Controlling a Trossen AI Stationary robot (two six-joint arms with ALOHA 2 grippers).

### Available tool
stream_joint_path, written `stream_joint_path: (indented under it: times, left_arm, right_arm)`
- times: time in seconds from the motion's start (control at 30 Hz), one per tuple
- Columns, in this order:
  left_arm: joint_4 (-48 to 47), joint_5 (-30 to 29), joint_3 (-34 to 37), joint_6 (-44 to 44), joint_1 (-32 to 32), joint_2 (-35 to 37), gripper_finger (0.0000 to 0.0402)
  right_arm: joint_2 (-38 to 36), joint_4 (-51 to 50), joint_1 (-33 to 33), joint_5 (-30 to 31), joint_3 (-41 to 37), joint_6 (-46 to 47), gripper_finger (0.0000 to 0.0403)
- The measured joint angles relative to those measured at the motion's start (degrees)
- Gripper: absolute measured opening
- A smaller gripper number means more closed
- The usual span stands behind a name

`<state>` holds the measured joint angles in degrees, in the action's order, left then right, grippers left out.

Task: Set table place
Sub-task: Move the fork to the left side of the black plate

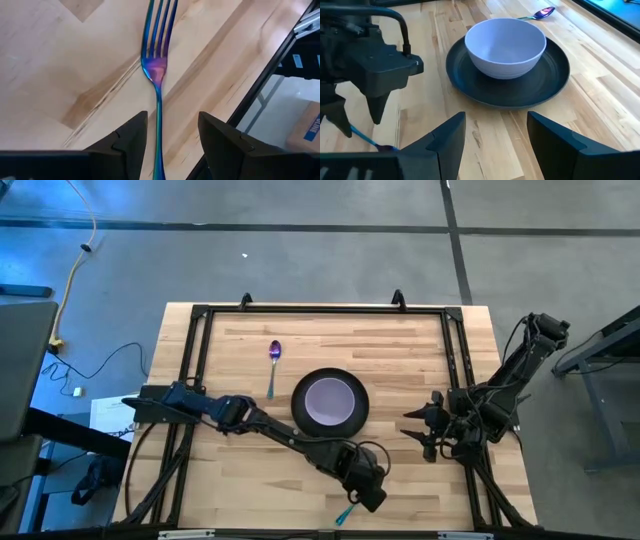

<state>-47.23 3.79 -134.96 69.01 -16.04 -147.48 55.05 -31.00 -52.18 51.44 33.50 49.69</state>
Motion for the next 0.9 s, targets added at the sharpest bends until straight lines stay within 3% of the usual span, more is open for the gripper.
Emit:
stream_joint_path:
  times: [0.47,0.9]
  left_arm:
    - [0.82,1.21,0.00,-2.07,0.25,0.00,0.0165]
    - [1.15,-1.48,0.02,-8.27,0.18,0.02,0.0165]
  right_arm:
    - [0.00,0.35,0.02,0.29,0.00,-0.61,0.0204]
    - [0.00,0.33,0.02,0.48,0.00,-0.63,0.0204]
